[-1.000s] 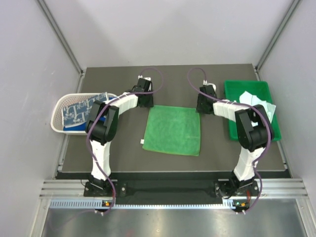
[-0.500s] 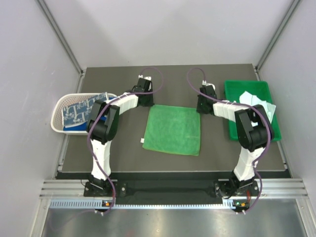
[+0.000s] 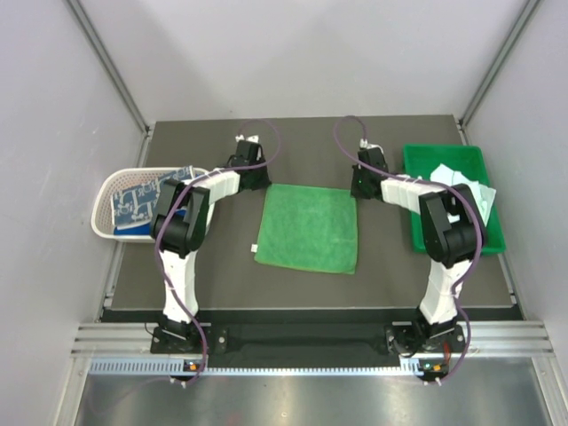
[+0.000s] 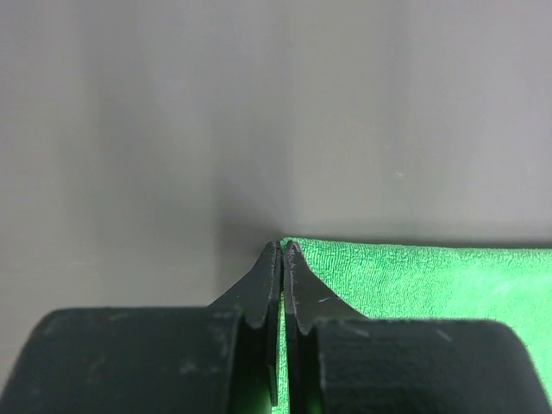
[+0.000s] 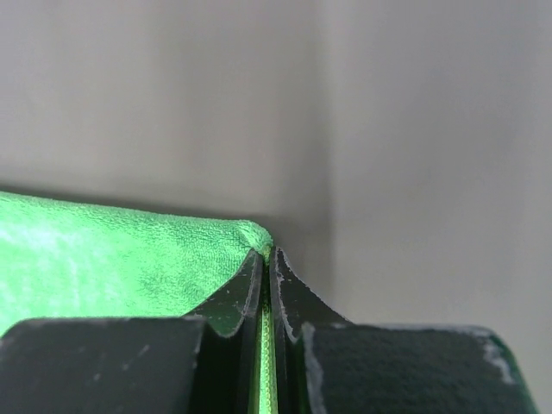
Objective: Fold and stack the towels
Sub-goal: Fold the towel
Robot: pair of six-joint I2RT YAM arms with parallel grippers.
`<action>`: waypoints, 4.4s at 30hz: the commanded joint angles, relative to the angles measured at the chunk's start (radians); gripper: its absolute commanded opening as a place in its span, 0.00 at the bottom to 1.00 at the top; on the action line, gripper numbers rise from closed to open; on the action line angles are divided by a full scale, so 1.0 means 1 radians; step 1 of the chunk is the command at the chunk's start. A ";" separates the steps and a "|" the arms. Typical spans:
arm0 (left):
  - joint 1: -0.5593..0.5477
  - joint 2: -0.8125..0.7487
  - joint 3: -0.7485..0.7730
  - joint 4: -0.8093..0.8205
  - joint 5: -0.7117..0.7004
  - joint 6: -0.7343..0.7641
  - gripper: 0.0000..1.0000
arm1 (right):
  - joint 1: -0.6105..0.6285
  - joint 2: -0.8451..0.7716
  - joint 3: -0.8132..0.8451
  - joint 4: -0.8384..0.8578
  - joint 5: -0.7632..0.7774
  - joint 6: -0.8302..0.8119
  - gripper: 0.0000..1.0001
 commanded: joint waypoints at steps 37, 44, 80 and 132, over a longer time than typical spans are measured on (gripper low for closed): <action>0.036 -0.584 -0.693 0.448 0.124 -0.089 0.00 | 0.005 -0.523 -0.502 0.251 -0.108 0.041 0.00; 0.034 -0.697 -0.767 0.400 0.140 -0.080 0.00 | 0.048 -0.643 -0.622 0.247 -0.108 0.062 0.00; -0.010 -0.869 -0.951 0.267 0.192 -0.101 0.00 | 0.157 -0.879 -0.813 0.184 -0.093 0.203 0.00; -0.151 -0.743 -0.862 0.037 0.063 -0.170 0.27 | 0.307 -0.816 -0.820 0.074 -0.013 0.326 0.35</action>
